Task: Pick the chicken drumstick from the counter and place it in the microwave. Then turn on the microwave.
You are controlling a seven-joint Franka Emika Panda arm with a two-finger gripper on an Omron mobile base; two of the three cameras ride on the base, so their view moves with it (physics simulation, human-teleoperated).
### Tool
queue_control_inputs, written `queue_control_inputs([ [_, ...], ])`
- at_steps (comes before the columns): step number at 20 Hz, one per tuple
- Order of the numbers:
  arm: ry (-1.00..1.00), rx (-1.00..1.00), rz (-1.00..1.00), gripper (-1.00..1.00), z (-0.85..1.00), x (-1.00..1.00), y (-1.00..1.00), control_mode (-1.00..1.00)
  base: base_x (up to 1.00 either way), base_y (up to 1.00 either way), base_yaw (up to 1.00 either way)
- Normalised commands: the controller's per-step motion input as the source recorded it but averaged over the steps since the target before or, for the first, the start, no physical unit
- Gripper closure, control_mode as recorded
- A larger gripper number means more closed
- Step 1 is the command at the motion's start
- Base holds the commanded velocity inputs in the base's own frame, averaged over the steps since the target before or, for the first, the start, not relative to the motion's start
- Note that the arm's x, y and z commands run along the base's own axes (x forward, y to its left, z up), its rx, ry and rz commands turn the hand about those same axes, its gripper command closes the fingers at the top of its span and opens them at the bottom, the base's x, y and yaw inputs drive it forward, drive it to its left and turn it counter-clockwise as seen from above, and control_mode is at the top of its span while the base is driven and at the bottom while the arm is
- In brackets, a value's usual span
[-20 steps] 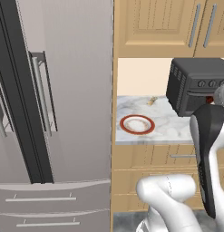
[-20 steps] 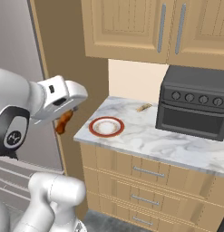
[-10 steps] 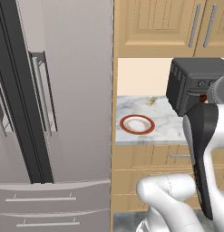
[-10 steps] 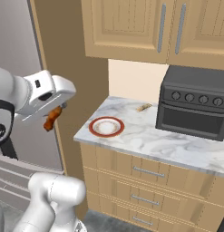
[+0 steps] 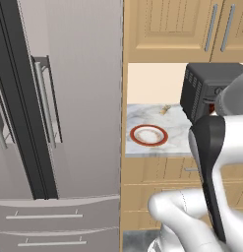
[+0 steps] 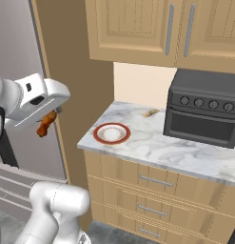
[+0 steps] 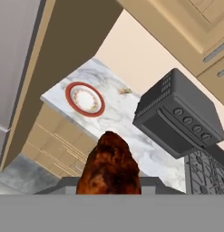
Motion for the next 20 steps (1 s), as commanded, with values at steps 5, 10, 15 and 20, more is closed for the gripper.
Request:
queue_control_inputs([
  [5,0.00,0.00,0.03,1.00,-0.18,0.00,0.19,-1.00,0.00,0.00,0.00],
  [10,0.00,0.00,0.03,1.00,-0.25,0.03,0.13,-1.00,0.00,0.00,0.00],
  [15,-0.02,0.00,0.02,1.00,-0.13,0.00,0.05,-1.00,0.00,0.00,0.00],
  [20,-0.01,0.00,0.02,1.00,-0.05,0.00,0.04,-1.00,0.00,0.00,0.00],
])
